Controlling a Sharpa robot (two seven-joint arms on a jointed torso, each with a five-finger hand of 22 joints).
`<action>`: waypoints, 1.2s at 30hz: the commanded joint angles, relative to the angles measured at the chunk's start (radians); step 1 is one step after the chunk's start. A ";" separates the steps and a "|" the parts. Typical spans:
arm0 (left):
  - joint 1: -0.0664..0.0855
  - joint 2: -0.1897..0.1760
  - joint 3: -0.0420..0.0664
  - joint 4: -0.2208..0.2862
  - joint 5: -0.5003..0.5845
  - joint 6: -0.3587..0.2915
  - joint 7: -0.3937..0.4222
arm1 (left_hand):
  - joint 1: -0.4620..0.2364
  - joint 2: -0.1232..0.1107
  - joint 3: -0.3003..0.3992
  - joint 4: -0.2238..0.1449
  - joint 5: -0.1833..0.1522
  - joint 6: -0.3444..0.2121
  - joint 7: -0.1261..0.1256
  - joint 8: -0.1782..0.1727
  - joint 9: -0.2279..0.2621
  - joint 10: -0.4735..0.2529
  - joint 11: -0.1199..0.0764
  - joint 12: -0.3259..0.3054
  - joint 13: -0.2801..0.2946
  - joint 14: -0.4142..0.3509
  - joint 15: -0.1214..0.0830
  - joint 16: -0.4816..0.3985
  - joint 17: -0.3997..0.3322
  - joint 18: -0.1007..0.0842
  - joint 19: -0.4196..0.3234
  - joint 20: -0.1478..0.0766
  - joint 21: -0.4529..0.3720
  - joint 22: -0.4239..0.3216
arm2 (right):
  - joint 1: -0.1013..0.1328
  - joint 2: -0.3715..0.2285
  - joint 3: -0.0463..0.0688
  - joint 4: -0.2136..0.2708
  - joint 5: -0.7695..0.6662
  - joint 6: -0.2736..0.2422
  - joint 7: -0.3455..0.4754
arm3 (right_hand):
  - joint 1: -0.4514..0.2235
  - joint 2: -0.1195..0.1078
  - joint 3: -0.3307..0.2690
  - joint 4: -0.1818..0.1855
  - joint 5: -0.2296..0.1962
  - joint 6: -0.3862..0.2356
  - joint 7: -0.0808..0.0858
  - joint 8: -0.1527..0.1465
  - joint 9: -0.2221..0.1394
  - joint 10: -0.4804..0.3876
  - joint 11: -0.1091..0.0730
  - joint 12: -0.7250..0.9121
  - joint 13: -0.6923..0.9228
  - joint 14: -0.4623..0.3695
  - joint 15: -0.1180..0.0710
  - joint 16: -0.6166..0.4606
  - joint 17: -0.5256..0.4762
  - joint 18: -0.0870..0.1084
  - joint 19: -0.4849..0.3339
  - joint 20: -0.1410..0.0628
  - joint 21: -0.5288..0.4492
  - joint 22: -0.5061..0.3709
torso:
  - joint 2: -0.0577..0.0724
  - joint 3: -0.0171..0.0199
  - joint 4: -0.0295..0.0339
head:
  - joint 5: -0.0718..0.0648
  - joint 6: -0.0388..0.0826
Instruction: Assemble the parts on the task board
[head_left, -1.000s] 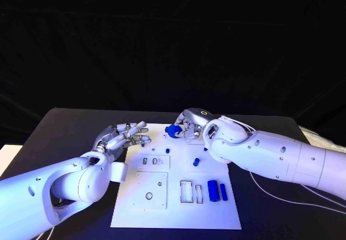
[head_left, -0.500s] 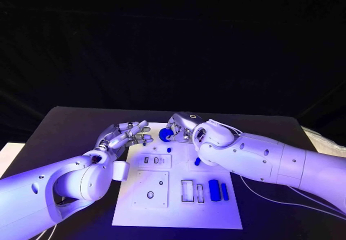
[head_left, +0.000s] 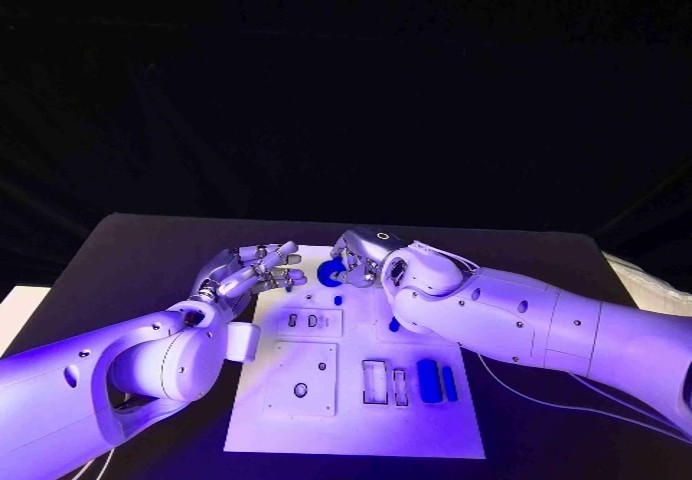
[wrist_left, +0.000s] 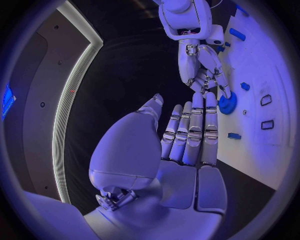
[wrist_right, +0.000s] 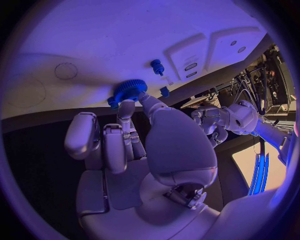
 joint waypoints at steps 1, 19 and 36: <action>0.001 0.001 0.001 0.002 -0.001 0.020 0.002 | 0.005 0.005 -0.002 -0.005 0.000 -0.005 -0.001 -0.007 -0.001 -0.008 0.001 -0.006 -0.001 0.004 0.004 -0.003 0.001 0.010 0.006 0.000 0.003 -0.001 | 0.000 0.002 0.000 -0.001 -0.008 0.001 -0.003 | -0.007 -0.020 -0.020 0.016 0.019 -0.042 0.010 -0.004 -0.008 -0.010 0.014 -0.013 -0.011 0.058 0.012 -0.004 0.017 -0.013 -0.001 0.011 -0.004 -0.001 | 0.000 0.0008 -0.0008 | 0.000 0.000; 0.001 -0.007 0.001 0.002 -0.001 0.022 0.001 | 0.005 0.005 -0.002 -0.006 0.000 -0.005 -0.001 -0.007 -0.001 -0.008 0.002 -0.006 -0.001 0.004 0.004 -0.003 0.001 0.010 0.006 0.001 0.003 -0.001 | 0.005 -0.211 0.012 0.184 0.112 -0.087 0.084 | 0.028 -0.017 -0.073 0.056 0.072 -0.007 0.000 0.032 0.004 0.013 0.006 0.047 0.035 0.058 0.008 -0.005 0.013 -0.014 0.006 0.012 0.009 0.018 | -0.003 0.0008 -0.0103 | 0.002 0.003; 0.001 -0.009 0.000 -0.009 -0.001 0.030 0.003 | 0.005 0.004 -0.002 -0.007 0.000 -0.005 0.000 -0.007 -0.001 -0.009 0.002 -0.007 -0.001 0.003 0.005 -0.004 0.002 0.010 0.005 0.001 0.002 -0.001 | 0.005 -0.416 0.014 0.124 0.274 -0.048 0.413 | 0.080 -0.031 -0.110 0.017 0.118 0.029 -0.007 0.040 -0.001 0.102 -0.001 0.247 0.212 0.065 0.001 0.020 0.056 -0.022 0.020 0.004 0.032 0.058 | -0.006 0.0101 -0.0306 | 0.002 0.010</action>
